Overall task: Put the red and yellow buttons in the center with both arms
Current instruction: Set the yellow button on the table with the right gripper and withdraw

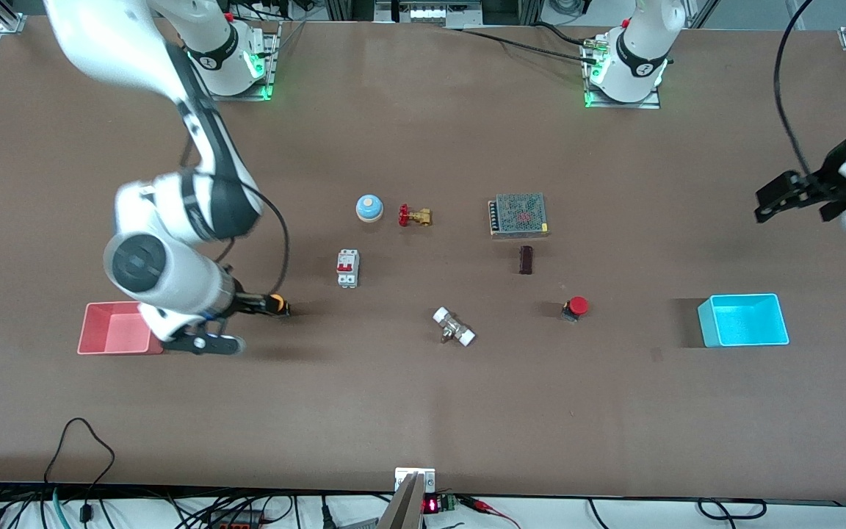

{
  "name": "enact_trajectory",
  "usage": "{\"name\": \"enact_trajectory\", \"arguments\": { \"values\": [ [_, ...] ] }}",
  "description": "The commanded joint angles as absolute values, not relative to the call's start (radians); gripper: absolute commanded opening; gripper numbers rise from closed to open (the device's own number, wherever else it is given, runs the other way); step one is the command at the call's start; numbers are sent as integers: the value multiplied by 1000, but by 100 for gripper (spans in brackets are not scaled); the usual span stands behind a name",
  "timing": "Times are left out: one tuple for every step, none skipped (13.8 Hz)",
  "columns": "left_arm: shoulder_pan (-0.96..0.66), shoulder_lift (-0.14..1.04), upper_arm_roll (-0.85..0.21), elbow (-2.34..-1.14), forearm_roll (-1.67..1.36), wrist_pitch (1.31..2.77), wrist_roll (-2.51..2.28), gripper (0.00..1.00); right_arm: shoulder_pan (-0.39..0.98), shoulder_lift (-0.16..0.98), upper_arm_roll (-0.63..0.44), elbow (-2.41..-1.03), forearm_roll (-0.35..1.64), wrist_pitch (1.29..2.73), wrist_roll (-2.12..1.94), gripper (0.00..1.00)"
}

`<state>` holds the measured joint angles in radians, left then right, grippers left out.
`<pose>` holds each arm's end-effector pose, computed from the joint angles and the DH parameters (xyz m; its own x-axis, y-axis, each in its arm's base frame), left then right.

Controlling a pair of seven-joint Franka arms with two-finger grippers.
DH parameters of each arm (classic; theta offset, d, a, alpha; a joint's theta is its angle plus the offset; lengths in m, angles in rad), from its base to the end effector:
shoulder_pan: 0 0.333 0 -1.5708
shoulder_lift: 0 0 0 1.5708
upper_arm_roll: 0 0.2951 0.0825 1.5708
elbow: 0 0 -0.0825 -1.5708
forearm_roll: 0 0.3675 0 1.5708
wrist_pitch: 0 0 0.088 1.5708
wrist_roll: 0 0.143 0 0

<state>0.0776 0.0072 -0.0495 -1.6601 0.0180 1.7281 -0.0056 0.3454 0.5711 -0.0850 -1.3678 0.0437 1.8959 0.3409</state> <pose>0.5546 0.0180 0.5368 0.9977 0.0308 0.0608 0.0319 -0.9993 -0.0172 0.6565 0.1894 0.3358 0.9959 -0.0830 -0.0369 -0.0824 -0.9964 0.0185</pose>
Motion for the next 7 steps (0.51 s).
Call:
{"name": "enact_trajectory", "arguments": {
  "values": [
    [49,-46,-15,-1701,0,1724,23,100,316,439,-100,-1394,51,1813,339,100],
    [60,-49,-17,-1701,-12,1724,23,100,301,407,-115,-1394,49,1789,333,100],
    [66,-51,-17,-1700,-38,1724,23,100,276,379,-138,-1394,57,1752,322,100],
    [71,-54,-15,-1698,-47,1721,23,100,247,350,-143,-1394,60,1714,296,100],
    [71,-63,-14,-1700,-48,1720,23,100,218,319,-140,-1393,58,1686,243,100],
    [71,-63,-20,-1700,-48,1720,21,100,183,277,-138,-1394,48,1683,177,100],
    [69,-64,-24,-1700,-40,1720,21,100,145,258,-138,-1399,46,1662,117,100]
  ]
}}
